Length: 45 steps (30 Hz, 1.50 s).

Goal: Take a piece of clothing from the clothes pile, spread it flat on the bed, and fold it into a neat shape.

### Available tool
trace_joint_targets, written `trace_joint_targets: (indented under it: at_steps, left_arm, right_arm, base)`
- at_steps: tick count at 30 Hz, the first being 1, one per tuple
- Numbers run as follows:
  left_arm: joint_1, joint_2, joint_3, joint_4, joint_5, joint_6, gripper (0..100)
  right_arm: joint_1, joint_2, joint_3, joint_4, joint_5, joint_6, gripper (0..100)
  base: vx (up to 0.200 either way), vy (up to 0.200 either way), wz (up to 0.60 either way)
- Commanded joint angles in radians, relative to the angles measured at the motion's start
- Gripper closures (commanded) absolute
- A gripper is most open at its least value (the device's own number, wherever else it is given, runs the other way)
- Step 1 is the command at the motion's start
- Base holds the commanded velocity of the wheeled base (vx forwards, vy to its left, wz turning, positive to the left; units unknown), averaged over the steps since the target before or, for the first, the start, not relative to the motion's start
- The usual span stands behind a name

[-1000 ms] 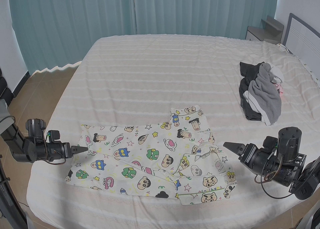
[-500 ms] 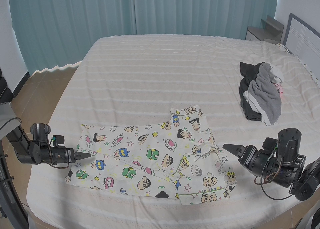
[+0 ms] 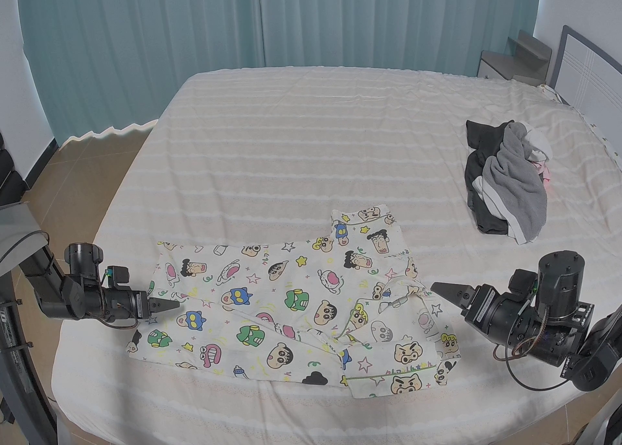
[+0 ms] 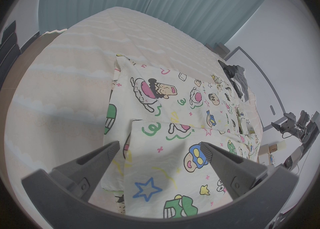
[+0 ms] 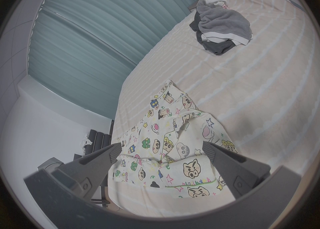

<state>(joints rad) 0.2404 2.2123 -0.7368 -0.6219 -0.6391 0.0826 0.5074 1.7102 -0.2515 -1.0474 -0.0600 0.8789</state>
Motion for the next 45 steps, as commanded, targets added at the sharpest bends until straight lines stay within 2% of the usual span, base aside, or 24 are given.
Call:
trace_joint_targets:
  at_steps: [1,14,15,32,36,38,45]
  left_arm:
    - [0.0,0.012,-0.009,0.002,-0.002,-0.001,0]
    - [0.002,0.041,-0.003,0.001,-0.042,-0.003,0]
    - [0.005,0.041,0.002,-0.001,-0.05,-0.004,100]
    - [0.051,-0.029,0.068,0.005,-0.053,0.0,100]
    - [0.051,-0.08,0.074,0.074,-0.053,0.006,100]
    - [0.051,-0.095,0.074,0.111,-0.053,0.023,100]
    - [0.086,-0.123,0.068,0.297,-0.048,0.19,100]
  right_arm:
    - [0.0,0.006,0.0,0.0,0.0,0.0,0]
    - [0.0,0.012,0.001,0.0,0.0,0.002,0]
    - [0.0,0.014,0.001,0.0,0.002,0.002,0]
    - [-0.001,0.014,0.003,0.0,0.02,0.002,0]
    - [-0.001,0.012,0.003,0.0,0.02,0.002,0]
    - [-0.001,0.012,0.003,0.0,0.02,0.002,0]
    - [0.0,0.012,0.005,0.0,0.02,0.002,0]
  base:
    - [0.0,0.0,0.0]
    - [0.0,0.0,0.0]
    - [0.0,0.0,0.0]
    - [0.0,0.0,0.0]
    - [0.0,0.0,0.0]
    - [0.0,0.0,0.0]
    - [0.0,0.0,0.0]
